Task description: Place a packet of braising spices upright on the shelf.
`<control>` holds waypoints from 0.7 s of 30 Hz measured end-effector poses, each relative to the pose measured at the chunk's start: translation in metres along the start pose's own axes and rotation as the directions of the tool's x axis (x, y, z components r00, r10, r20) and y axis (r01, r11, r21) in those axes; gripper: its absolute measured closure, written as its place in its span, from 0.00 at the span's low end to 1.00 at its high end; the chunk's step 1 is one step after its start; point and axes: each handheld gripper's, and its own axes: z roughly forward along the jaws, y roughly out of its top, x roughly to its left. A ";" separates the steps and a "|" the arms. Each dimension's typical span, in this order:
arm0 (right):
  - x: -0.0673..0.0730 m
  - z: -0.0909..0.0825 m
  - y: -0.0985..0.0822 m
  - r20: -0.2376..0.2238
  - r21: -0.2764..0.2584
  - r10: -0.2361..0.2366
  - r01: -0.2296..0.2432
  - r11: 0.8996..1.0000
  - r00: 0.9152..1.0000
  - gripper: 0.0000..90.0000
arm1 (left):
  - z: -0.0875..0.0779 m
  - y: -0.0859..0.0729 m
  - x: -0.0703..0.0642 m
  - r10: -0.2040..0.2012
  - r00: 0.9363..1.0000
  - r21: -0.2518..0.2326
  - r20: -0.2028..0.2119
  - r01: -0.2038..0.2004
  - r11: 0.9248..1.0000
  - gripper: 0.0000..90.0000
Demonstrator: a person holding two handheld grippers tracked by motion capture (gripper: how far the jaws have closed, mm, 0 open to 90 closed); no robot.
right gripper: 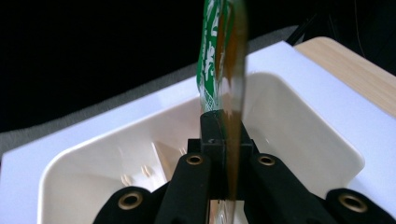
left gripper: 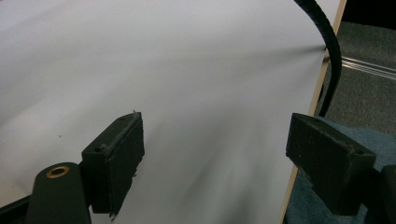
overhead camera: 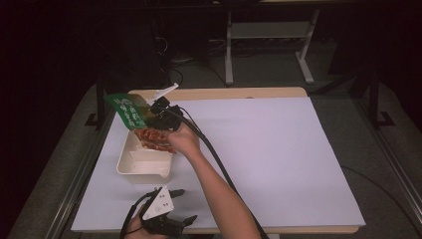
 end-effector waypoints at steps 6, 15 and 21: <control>-0.001 -0.002 -0.004 -0.011 -0.092 0.021 -0.022 0.996 1.000 0.99 | -0.001 0.001 0.000 -0.005 1.000 -0.007 0.006 0.005 1.000 0.21; -0.002 0.009 -0.020 -0.008 -0.123 0.035 -0.035 0.992 0.999 0.99 | -0.002 0.001 0.001 -0.003 1.000 -0.010 0.006 0.003 1.000 0.21; -0.007 0.012 -0.030 -0.012 -0.141 0.059 -0.060 0.988 0.998 0.99 | -0.001 0.001 0.001 -0.008 1.000 -0.012 0.003 0.008 1.000 0.21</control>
